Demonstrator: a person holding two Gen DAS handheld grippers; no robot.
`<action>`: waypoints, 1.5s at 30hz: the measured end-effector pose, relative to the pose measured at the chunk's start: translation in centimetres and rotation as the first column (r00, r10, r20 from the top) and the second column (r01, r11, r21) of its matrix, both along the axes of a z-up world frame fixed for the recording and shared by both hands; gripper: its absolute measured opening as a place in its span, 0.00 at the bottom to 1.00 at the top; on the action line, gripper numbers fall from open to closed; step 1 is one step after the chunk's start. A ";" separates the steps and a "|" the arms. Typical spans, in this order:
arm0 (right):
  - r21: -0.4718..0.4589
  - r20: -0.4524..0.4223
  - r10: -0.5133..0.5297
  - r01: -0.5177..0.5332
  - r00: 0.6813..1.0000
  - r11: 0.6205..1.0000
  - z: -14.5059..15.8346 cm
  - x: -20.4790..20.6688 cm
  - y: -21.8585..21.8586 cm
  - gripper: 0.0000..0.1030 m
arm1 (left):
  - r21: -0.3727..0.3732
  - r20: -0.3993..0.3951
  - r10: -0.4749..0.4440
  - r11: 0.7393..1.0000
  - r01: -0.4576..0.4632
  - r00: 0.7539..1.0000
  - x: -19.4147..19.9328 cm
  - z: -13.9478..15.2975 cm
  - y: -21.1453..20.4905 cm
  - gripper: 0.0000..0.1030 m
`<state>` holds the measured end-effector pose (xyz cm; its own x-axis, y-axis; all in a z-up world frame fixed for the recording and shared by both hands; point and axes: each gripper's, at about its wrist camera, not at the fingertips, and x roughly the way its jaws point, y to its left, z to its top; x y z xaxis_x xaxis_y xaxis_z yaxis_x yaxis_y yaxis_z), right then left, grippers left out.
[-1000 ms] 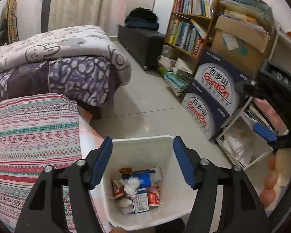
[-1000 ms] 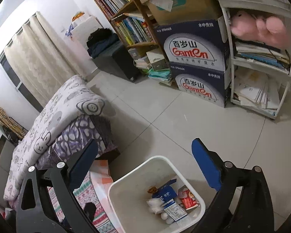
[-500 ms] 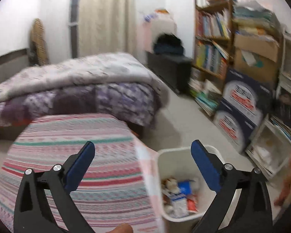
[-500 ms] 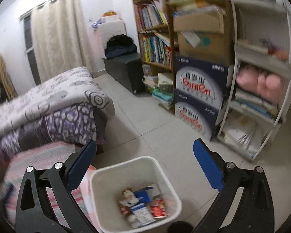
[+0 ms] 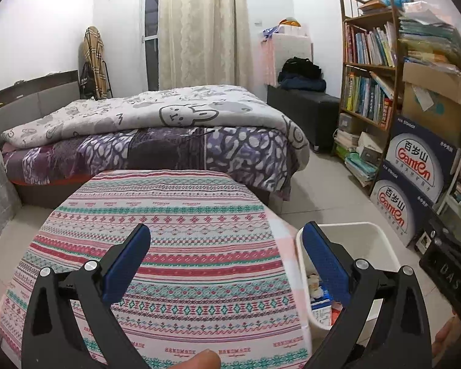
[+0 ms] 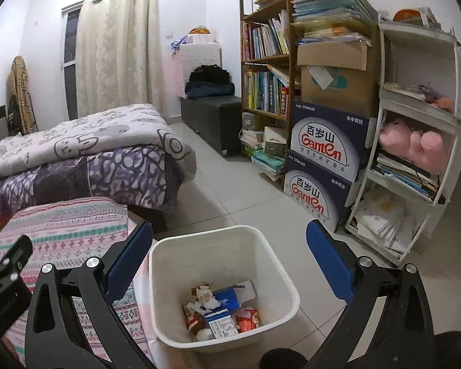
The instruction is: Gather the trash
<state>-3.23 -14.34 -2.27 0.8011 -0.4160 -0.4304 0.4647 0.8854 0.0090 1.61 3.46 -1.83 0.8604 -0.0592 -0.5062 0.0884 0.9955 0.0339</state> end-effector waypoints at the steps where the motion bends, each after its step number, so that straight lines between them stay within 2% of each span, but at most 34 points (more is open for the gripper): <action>1: -0.001 0.000 0.003 -0.003 1.000 1.000 -0.1 0.0 0.2 0.93 | -0.003 -0.003 0.001 1.000 -0.001 1.000 0.0 -0.1 0.1 0.93; 11: -0.002 0.008 0.024 -0.024 1.000 1.000 -0.6 -0.1 0.6 0.93 | -0.026 -0.013 -0.013 1.000 0.012 1.000 0.4 -0.4 0.3 0.93; 25: 0.038 0.010 0.040 -0.041 0.999 0.998 -0.6 -0.3 0.3 0.93 | -0.013 0.004 -0.017 1.000 0.017 1.000 -0.1 -0.3 -0.2 0.93; 45: 0.046 -0.003 0.057 -0.057 0.998 0.997 -1.0 -0.2 1.0 0.93 | -0.014 0.006 -0.014 1.000 0.014 1.000 -0.1 -0.2 -0.2 0.93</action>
